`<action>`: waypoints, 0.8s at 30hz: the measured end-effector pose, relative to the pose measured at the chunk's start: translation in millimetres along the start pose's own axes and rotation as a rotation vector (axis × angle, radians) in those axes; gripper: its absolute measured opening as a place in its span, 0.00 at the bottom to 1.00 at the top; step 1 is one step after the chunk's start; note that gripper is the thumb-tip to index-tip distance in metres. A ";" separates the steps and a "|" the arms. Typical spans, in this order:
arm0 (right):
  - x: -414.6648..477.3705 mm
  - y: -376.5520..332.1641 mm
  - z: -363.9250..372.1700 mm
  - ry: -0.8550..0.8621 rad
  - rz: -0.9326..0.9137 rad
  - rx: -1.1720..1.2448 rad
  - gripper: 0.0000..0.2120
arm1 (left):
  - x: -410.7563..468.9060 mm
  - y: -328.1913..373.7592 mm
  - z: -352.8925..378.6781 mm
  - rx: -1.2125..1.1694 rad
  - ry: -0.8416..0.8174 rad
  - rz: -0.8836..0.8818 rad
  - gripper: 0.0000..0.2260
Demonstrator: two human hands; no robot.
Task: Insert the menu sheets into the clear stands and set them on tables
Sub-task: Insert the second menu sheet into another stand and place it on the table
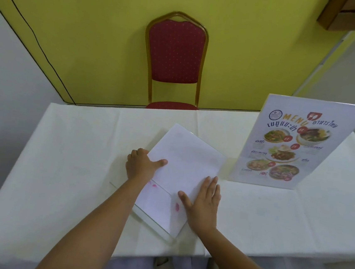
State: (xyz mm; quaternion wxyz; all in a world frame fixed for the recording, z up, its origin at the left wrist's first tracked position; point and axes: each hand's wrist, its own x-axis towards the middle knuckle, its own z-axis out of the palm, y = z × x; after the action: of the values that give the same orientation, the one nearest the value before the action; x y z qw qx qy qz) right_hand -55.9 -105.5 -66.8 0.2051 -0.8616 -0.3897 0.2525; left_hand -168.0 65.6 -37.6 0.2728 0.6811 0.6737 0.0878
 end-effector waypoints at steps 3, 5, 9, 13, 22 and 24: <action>3.5 -7.1 -5.5 0.061 0.074 0.196 0.51 | 1.9 1.6 -7.0 -0.078 0.036 0.039 0.35; 4.8 -13.7 -8.2 0.081 0.114 0.348 0.51 | -1.4 2.0 -10.1 -0.121 0.050 0.049 0.34; 2.1 -29.2 -14.9 0.137 0.128 0.498 0.47 | -5.5 0.5 -19.0 -0.201 0.093 0.048 0.31; 5.6 -44.6 -36.6 0.228 0.018 0.524 0.46 | -6.6 16.2 -38.7 -0.327 0.184 0.107 0.27; 19.7 -49.6 -90.5 0.385 -0.079 0.428 0.42 | -10.1 63.1 -52.8 -0.472 0.187 0.250 0.29; 19.1 -46.1 -93.6 0.399 -0.077 0.405 0.42 | -12.2 66.7 -50.7 -0.477 0.173 0.261 0.29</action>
State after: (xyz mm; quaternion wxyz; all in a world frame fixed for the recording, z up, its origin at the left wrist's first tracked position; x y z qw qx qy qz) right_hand -15.5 -77.1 27.1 0.4551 -0.8203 -0.3158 0.1425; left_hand -135.6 70.5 40.5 0.3532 0.6686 0.5615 0.3360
